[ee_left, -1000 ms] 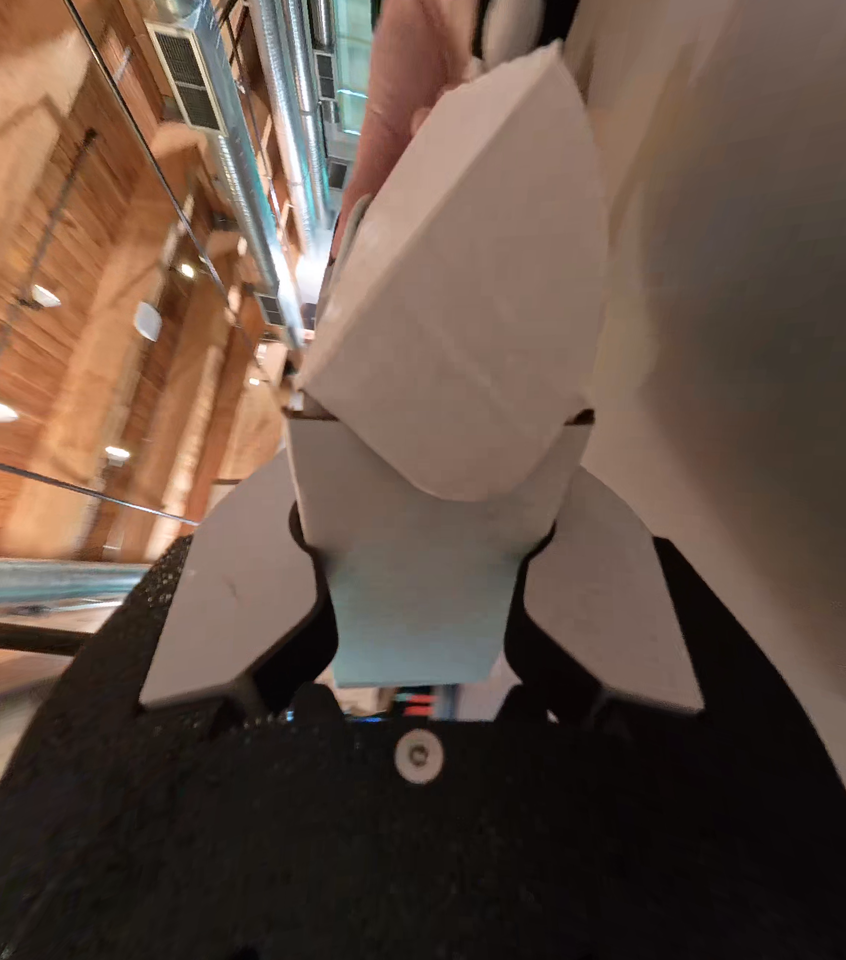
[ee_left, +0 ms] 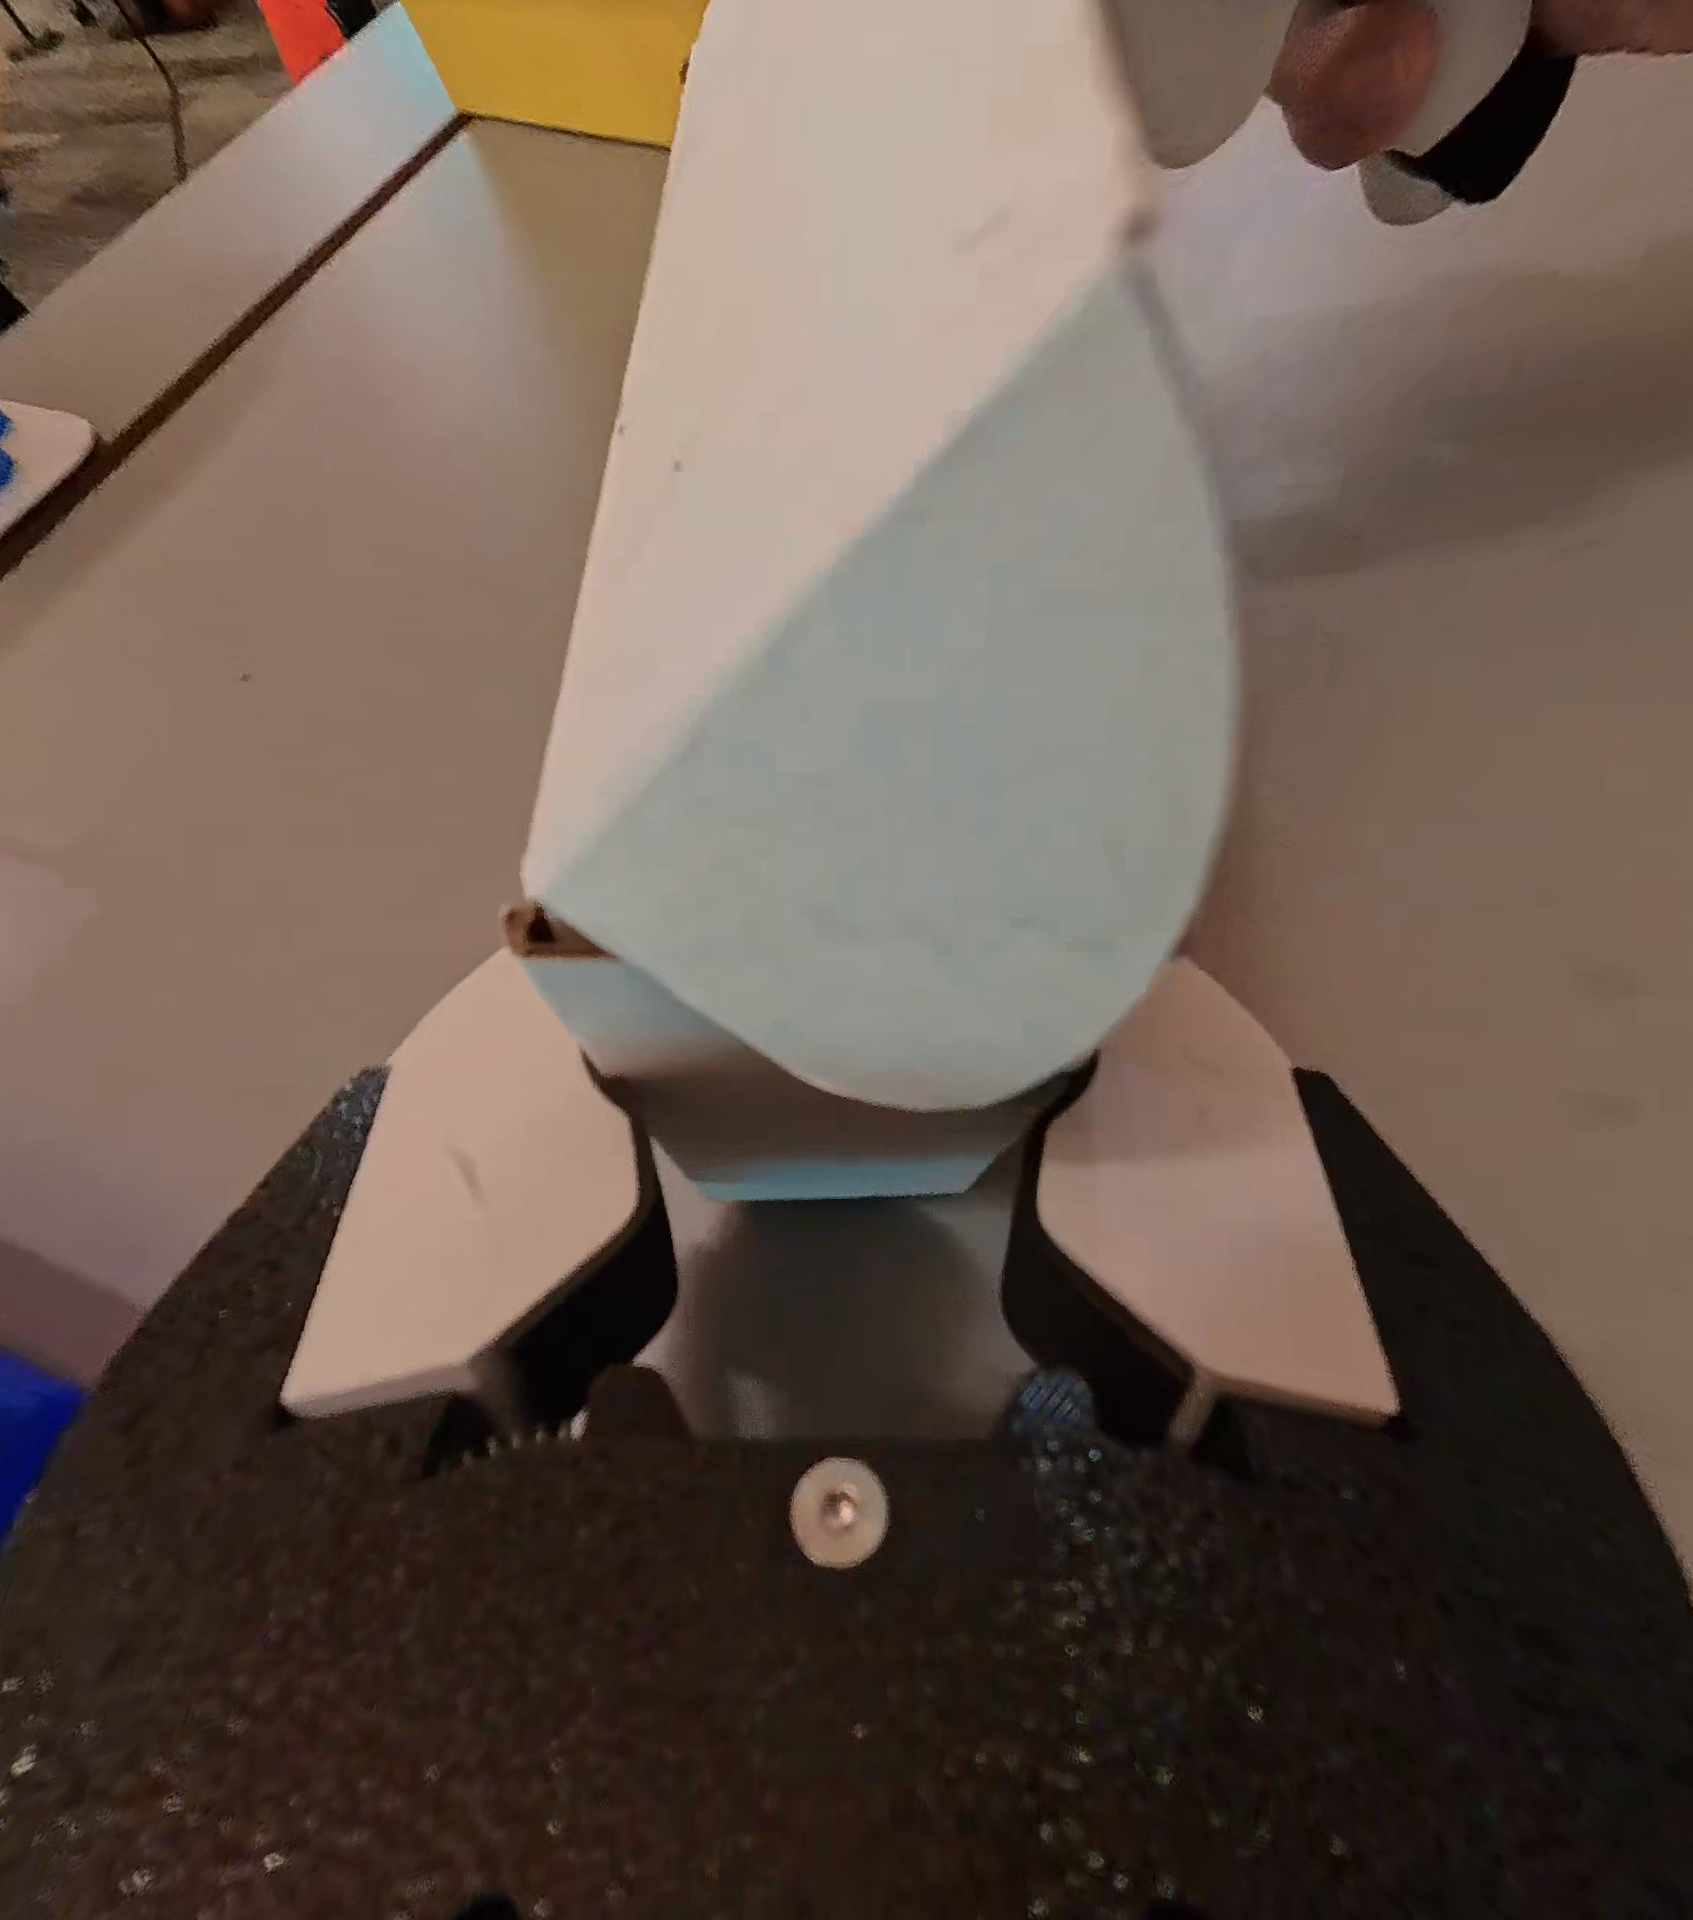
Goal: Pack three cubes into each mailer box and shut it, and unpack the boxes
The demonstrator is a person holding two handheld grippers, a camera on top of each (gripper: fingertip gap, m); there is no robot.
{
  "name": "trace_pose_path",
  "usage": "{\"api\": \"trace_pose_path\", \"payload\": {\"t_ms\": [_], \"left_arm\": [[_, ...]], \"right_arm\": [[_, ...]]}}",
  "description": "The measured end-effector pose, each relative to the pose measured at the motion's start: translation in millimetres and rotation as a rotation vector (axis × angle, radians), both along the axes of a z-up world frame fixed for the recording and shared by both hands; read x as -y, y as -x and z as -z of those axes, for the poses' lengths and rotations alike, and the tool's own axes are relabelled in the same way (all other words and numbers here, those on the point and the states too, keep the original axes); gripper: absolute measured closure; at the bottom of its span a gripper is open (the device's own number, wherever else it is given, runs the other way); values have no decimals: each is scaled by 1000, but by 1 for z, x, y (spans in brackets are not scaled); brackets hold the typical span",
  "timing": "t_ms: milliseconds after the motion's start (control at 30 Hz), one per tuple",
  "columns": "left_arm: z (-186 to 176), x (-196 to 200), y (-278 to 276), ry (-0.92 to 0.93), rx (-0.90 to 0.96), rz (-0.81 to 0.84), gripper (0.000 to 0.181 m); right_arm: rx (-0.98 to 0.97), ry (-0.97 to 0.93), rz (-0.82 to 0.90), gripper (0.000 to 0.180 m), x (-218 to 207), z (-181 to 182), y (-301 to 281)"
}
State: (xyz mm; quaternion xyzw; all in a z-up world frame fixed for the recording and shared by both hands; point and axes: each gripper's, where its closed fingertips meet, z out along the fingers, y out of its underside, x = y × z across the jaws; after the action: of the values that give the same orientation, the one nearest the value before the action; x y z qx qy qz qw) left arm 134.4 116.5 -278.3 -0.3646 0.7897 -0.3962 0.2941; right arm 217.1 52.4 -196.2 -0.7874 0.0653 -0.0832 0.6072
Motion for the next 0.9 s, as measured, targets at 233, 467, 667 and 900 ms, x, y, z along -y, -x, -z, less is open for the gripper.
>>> {"api": "trace_pose_path", "payload": {"t_ms": [233,467,667,900], "left_arm": [[-15,15,-1,128,27,0,93],[-31,2,-4,211,19,-92,89],[-36,0,-3,191,29,-97,104],[-36,-1,-3,193,26,-80,105]], "right_arm": [[-15,76,35,176,-6,1,-8],[-12,156,107,178,-13,2,-12],[-21,196,121,178,-16,2,-15],[-33,121,39,177,-6,-7,-8]]}}
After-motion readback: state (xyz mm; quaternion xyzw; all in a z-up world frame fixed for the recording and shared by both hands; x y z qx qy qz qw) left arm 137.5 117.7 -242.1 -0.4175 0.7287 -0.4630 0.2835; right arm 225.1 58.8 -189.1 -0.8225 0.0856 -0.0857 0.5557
